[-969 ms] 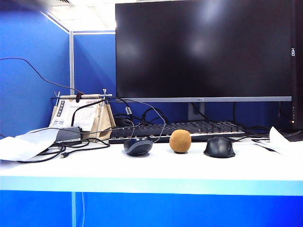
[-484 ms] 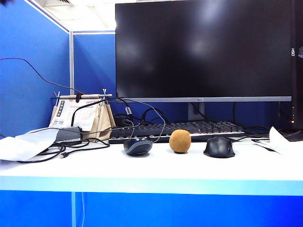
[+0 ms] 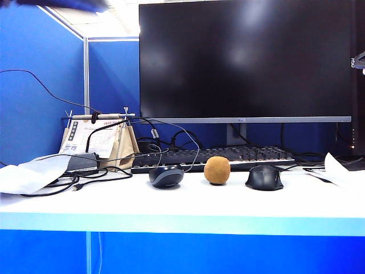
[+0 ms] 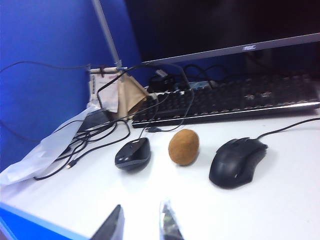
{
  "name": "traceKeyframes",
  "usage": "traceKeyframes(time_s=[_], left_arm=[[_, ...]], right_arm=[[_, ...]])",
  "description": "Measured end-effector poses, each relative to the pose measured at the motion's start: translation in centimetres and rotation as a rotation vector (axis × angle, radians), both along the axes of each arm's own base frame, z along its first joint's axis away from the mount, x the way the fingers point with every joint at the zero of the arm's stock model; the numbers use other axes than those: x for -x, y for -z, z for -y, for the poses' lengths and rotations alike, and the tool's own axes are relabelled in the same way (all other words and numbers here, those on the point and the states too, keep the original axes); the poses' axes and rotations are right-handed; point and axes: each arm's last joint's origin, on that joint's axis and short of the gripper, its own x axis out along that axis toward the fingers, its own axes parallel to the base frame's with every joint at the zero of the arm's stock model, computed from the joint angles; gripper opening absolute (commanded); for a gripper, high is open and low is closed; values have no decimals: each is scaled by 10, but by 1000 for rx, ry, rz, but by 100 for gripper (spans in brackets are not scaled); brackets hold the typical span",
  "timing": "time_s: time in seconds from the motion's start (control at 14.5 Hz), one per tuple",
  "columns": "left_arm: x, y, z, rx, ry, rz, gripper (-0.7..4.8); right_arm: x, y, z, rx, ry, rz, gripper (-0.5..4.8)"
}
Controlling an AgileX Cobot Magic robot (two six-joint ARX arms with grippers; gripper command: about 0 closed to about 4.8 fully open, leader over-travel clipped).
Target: Pick up the kiwi and place it near the upside-down mouse.
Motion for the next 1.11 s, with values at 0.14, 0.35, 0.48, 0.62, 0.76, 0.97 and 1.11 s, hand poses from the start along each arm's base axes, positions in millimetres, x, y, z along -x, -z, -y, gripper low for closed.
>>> traceKeyframes(time_s=[0.14,0.35,0.48,0.62,0.76,0.97,1.11], left_arm=[[0,8,-3,-75,-83,-51,58],[5,22,-7,-172,-94,-169,145],[4,31,-6,-229,-71,-208,479],[-2,38,-2,-263,-60,-231,479],[-10,49,4,-299,-49,-280,479],[-14,51,7,-287,-30,-282,479],[-15,46,9,-254,-28,-239,479]], right_arm=[[0,2,0,11,-2,-22,109],[-3,6,-2,33,-22,-63,190],[-7,9,-5,54,-56,-107,201],[-13,5,-8,75,-54,-153,246],[-28,-27,-15,62,-24,-103,286],[-68,-61,-34,100,-25,-112,392],[-114,-75,-61,127,-42,-148,479]])
